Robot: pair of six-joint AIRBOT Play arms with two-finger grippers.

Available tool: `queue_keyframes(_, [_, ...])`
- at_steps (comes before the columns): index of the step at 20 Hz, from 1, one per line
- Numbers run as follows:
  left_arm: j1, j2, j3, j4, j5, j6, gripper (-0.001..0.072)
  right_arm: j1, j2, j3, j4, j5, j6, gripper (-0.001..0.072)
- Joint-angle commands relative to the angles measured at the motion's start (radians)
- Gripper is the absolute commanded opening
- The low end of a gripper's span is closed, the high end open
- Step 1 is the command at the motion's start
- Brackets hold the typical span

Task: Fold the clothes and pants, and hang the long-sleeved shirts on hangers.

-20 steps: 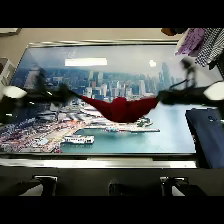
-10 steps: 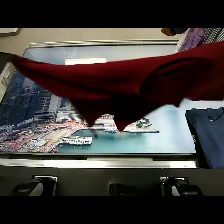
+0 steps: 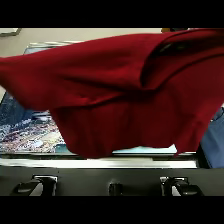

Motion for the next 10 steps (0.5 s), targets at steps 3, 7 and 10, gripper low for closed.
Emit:
queue_keyframes(3, [-0.082,-0.383,-0.002,0.019,0.002,0.041,0.0014,0.000,-0.454,0.002,0.241,-0.025,0.023,0.0025])
queue_keyframes(7, [-0.142,-0.731,-0.002,0.019,0.040,0.040,0.0014,0.002,-0.805,0.002,0.401,-0.098,0.005,0.0025])
queue_keyframes(10, [-0.168,-0.895,-0.002,0.004,0.087,0.040,0.0015,0.003,-0.988,0.002,0.543,-0.116,-0.006,0.0025])
